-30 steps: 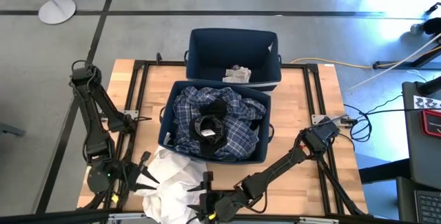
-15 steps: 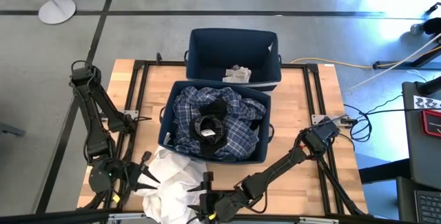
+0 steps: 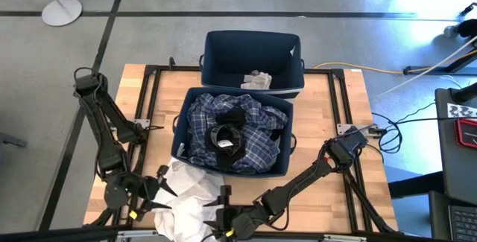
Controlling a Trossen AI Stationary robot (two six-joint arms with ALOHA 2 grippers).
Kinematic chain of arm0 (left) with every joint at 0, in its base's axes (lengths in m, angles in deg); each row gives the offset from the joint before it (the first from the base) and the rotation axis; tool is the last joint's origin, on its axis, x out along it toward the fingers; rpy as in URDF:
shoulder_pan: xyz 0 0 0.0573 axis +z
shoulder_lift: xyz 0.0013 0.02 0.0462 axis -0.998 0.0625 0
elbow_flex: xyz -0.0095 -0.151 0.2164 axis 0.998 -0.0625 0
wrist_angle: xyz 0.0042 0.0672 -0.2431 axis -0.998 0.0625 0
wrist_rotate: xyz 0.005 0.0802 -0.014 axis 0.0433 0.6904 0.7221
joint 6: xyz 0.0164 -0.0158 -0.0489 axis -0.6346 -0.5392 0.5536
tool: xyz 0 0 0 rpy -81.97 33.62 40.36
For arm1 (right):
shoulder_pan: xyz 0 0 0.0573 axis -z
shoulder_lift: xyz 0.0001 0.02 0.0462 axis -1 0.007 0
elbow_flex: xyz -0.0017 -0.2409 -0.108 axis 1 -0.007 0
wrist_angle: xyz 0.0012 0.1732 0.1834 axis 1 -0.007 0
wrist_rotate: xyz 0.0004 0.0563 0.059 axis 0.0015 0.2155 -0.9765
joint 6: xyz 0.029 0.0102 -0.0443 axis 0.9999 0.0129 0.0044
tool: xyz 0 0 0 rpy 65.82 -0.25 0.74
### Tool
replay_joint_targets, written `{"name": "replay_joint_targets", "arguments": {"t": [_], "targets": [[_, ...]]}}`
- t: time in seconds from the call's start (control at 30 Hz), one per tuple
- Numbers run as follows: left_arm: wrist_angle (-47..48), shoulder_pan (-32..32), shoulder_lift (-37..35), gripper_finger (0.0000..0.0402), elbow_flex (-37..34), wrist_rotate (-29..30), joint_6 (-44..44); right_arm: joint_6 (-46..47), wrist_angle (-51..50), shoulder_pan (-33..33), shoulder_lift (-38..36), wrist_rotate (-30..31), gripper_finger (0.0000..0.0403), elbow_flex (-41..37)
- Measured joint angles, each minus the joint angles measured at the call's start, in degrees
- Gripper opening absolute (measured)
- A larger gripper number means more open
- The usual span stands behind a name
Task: Sort clothes
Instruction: Put the white polo shirt into the top blue laundry bin
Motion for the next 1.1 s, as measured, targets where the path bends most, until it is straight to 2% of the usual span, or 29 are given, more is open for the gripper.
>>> {"name": "replay_joint_targets", "arguments": {"t": [0.17,0.3,0.4,0.6,0.73,0.9,1.1], "targets": [[2.8,1.4,0.9,0.0236,0.0,-5.9,4.8,0.8,-1.0,0.0,0.0,0.3,0.0237,0.0],[8.5,1.0,0.9,0.0255,0.0,-10.5,13.0,1.8,-1.7,0.0,0.0,0.8,0.0237,0.0],[13.7,-0.1,1.9,0.0256,-0.1,-9.6,19.4,2.0,-1.7,0.0,0.0,0.8,0.0237,0.0],[11.9,-0.7,7.5,0.0254,-2.1,-7.3,24.6,2.3,-2.1,0.0,0.1,1.0,0.0237,0.0],[8.4,-0.7,13.0,0.0254,-2.1,-7.2,25.1,3.4,-2.9,0.3,0.9,1.6,0.0237,0.0],[1.6,0.8,20.0,0.0252,-2.1,-7.2,21.4,3.7,-3.3,0.8,2.5,1.5,0.0237,0.0],[-2.8,4.2,24.7,0.0251,-2.1,-6.1,18.2,3.5,-3.4,1.8,4.2,0.5,0.0237,0.0]]}}
